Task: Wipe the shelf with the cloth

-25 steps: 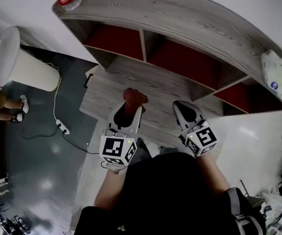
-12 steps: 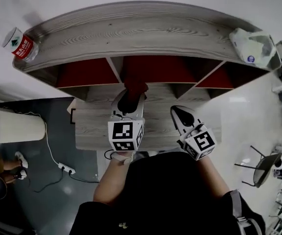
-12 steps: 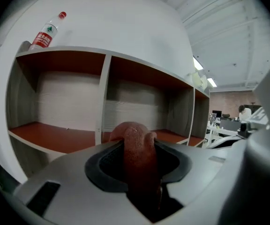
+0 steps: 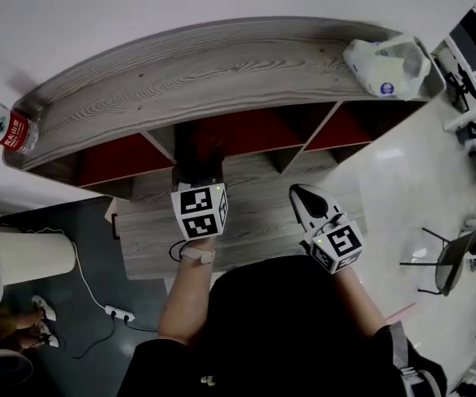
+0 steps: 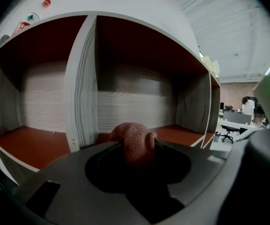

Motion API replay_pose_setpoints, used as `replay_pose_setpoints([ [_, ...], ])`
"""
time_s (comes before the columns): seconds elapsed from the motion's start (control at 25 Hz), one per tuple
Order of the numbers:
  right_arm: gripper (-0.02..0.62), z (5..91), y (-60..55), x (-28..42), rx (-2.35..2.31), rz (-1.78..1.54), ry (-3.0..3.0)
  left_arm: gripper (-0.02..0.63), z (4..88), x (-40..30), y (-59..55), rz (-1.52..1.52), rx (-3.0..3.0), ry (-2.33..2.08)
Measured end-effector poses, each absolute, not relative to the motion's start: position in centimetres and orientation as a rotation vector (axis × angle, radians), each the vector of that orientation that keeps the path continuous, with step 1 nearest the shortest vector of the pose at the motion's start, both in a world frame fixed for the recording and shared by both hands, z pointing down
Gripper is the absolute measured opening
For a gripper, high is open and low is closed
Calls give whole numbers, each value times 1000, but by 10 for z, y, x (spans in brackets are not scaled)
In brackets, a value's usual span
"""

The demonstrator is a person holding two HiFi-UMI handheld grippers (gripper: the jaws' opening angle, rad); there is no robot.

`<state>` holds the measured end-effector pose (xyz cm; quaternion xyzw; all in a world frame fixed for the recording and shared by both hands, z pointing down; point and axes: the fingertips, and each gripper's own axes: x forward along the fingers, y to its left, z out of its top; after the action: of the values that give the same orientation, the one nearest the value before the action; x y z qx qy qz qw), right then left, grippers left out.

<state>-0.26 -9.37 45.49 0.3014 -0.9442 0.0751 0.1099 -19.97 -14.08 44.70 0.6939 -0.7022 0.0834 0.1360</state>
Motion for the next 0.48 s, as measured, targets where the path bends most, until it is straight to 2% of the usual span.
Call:
replay_pose_setpoints([
  [0.48, -2, 451, -119, 19, 911, 232, -2786, 152, 451, -189, -169, 487, 1990, -1935],
])
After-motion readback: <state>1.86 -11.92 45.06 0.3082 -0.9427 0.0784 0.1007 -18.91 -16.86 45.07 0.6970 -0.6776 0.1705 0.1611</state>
